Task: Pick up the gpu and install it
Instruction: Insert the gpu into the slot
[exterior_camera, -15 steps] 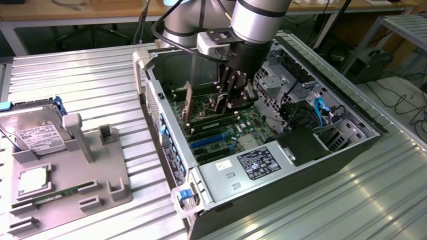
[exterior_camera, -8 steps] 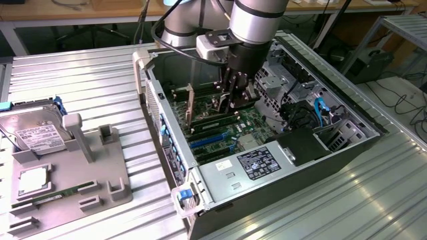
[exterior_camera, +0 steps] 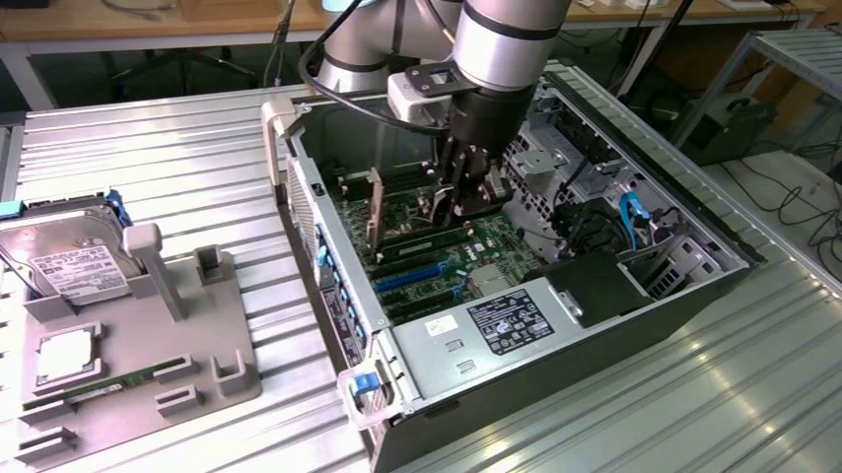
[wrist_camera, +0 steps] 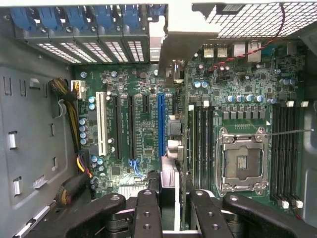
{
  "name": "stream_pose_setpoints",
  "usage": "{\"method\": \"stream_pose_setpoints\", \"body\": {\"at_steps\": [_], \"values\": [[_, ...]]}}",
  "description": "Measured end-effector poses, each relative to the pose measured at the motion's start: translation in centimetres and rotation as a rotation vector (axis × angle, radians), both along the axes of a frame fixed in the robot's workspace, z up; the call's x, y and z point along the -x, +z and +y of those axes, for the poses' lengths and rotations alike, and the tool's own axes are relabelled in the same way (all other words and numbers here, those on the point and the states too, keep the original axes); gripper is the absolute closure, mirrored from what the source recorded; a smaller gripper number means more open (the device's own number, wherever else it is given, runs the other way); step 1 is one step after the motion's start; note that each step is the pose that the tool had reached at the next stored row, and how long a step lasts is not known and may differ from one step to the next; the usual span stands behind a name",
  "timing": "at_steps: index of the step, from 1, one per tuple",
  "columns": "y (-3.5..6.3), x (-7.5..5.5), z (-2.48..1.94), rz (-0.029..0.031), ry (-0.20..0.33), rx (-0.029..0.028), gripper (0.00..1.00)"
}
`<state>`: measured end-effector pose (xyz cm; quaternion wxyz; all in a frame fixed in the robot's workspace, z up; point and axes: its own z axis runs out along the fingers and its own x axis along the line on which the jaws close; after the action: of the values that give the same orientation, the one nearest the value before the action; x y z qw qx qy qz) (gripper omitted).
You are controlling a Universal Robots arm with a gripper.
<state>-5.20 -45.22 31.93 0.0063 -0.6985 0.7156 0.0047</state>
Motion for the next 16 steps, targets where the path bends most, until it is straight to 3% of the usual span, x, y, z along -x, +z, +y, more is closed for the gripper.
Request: {"method": "stream_pose_setpoints", "body": {"at_steps": [4, 12, 16], "values": [[-0.19, 0.00, -0.47, 0.0000, 0.000, -0.0001, 0.72], [-0.22, 0.00, -0.50, 0.0000, 0.000, 0.0000, 0.72], [-0.54, 0.02, -0.50, -0.0001, 0.000, -0.0036, 0.72]]}}
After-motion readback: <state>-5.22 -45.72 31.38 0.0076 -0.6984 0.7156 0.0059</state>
